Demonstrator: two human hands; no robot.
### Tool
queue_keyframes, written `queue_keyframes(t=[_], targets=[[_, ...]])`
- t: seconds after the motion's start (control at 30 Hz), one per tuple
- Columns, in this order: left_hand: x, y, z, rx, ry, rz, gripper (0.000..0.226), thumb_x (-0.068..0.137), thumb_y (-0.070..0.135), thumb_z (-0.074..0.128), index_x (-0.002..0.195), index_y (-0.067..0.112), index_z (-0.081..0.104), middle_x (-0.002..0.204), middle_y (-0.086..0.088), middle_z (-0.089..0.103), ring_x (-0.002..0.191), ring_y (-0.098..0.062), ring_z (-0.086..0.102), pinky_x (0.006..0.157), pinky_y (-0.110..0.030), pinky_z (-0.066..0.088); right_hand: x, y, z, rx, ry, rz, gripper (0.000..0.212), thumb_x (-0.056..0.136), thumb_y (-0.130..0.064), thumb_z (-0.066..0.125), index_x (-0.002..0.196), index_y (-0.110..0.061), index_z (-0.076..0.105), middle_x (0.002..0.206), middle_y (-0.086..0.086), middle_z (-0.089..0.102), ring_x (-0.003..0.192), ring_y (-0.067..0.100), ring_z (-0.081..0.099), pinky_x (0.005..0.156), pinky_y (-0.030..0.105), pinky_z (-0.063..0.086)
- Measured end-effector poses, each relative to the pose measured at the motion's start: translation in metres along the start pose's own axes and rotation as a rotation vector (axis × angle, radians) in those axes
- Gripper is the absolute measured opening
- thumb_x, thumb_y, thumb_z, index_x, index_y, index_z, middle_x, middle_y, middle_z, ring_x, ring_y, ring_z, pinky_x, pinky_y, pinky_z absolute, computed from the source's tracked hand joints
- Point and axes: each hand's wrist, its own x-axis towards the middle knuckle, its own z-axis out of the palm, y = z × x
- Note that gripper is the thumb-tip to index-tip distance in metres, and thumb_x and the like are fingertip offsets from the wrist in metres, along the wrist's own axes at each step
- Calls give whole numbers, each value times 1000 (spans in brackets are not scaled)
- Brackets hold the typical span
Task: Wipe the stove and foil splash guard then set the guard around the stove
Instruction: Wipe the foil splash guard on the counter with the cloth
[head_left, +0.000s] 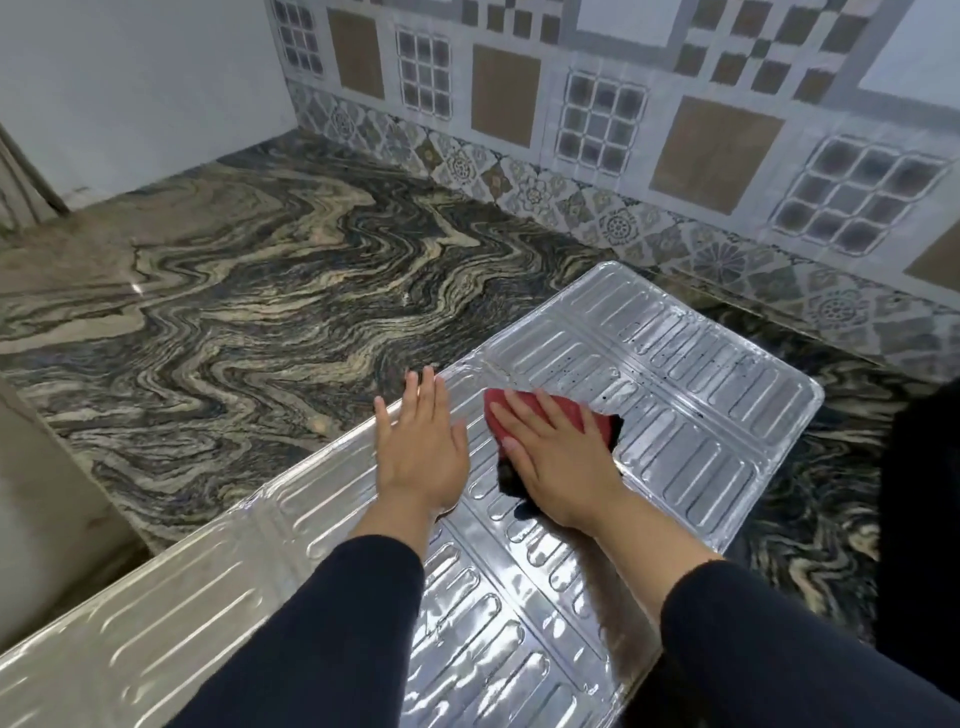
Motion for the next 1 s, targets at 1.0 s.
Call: queue_keyframes(t=[1.0], targets=[[-1,-1,2,7,24,-25,63,97,43,2,153,14,-4,161,2,-11,147,-12,-14,120,-47,-5,8,82,-19,13,-3,205,55,97,-53,11,150,-38,6,161,-13,-2,148,14,-8,117,50,-6]])
